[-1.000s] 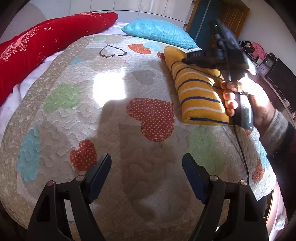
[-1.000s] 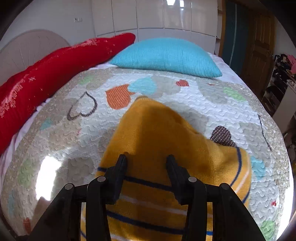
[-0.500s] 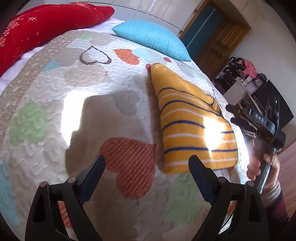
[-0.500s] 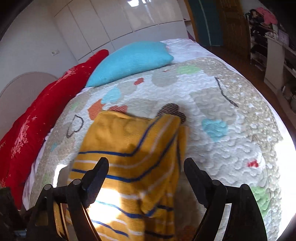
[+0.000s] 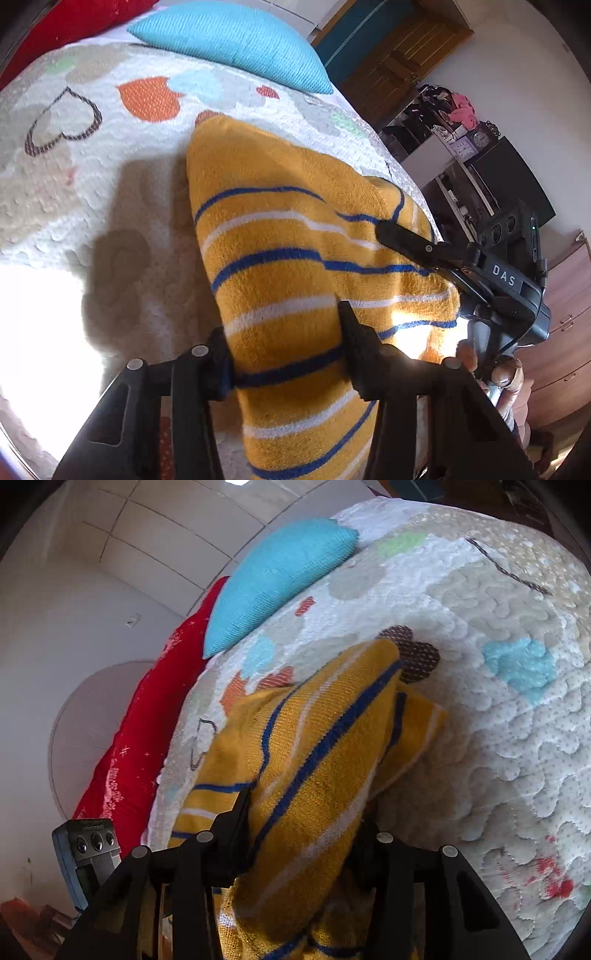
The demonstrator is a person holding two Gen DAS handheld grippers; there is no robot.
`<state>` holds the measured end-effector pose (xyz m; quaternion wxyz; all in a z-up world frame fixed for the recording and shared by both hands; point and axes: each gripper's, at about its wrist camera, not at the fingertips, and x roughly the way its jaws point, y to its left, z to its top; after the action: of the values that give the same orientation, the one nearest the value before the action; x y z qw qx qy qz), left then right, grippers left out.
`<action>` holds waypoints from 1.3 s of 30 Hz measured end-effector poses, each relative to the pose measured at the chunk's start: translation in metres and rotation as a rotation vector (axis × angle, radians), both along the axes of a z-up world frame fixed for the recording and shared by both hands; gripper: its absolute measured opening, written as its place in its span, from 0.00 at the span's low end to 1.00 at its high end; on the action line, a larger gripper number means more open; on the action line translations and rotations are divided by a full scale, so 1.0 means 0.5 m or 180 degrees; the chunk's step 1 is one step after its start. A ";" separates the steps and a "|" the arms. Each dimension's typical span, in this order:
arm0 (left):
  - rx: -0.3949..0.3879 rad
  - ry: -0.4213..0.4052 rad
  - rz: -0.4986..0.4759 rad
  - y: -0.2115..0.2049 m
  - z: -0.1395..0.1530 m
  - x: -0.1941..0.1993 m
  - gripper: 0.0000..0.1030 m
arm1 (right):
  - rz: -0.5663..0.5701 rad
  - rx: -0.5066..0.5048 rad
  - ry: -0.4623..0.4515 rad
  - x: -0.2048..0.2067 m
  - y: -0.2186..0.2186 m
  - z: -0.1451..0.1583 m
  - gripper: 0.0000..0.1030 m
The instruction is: Fold small clothes
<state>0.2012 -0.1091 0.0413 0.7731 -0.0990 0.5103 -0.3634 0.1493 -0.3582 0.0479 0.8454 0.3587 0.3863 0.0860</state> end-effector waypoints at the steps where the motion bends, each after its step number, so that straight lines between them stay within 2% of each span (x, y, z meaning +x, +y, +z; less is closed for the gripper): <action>1: -0.0018 -0.0042 0.0042 0.013 0.017 0.001 0.43 | 0.0062 0.0001 -0.0102 0.000 0.011 0.023 0.46; 5: -0.0019 -0.0207 0.0183 0.063 0.066 -0.010 0.47 | 0.0210 -0.0102 -0.0369 -0.004 0.053 0.075 0.46; 7: 0.0165 -0.0231 0.0331 0.082 0.055 -0.019 0.72 | 0.0175 -0.0290 -0.0250 0.002 0.066 0.058 0.57; 8: 0.0326 -0.0252 0.0435 0.091 0.041 -0.024 0.76 | 0.0100 -0.0447 -0.0092 0.004 0.066 0.039 0.57; 10: 0.0644 -0.0210 0.0580 0.114 0.008 -0.031 0.77 | -0.0043 -0.0736 0.0203 0.002 0.065 0.004 0.57; 11: 0.0692 -0.0143 0.0601 0.127 -0.007 -0.036 0.77 | -0.0080 -0.0719 0.0236 -0.006 0.061 -0.006 0.57; 13: 0.0562 -0.0058 0.0635 0.163 -0.018 -0.057 0.77 | -0.0178 -0.0598 0.0145 -0.037 0.055 0.005 0.57; 14: 0.0566 -0.0089 0.0691 0.179 -0.017 -0.071 0.77 | -0.0227 -0.0640 0.0052 -0.055 0.058 0.022 0.57; 17: 0.0729 -0.0370 0.0933 0.214 -0.002 -0.117 0.77 | -0.0265 -0.1003 -0.0244 -0.097 0.095 0.091 0.57; 20: 0.0894 -0.0725 0.1249 0.240 0.022 -0.165 0.81 | -0.0105 -0.1401 -0.0471 -0.106 0.166 0.141 0.57; 22: 0.0998 -0.0999 0.1475 0.254 0.047 -0.198 0.93 | 0.0088 -0.1656 -0.0512 -0.095 0.222 0.146 0.59; 25: 0.1107 -0.1355 0.1652 0.265 0.082 -0.246 0.93 | 0.0292 -0.1794 -0.0350 -0.063 0.277 0.107 0.60; 29: 0.0996 -0.1340 0.1578 0.282 0.103 -0.291 0.93 | 0.0339 -0.1901 0.0168 -0.023 0.285 -0.008 0.64; 30: 0.0996 -0.1322 0.1579 0.283 0.104 -0.293 0.93 | 0.0293 -0.1922 0.0093 -0.030 0.286 -0.012 0.65; 34: 0.1058 -0.1289 0.1624 0.298 0.101 -0.311 0.93 | 0.0277 -0.2154 0.0174 -0.047 0.313 0.013 0.67; 39: 0.1024 -0.1230 0.1688 0.313 0.100 -0.328 0.93 | 0.0255 -0.2158 -0.0072 -0.058 0.344 0.067 0.68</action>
<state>0.0372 0.0471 0.0915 0.9283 -0.0344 0.3620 -0.0773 0.1202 -0.1861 0.0814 0.9167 0.0408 0.3973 -0.0102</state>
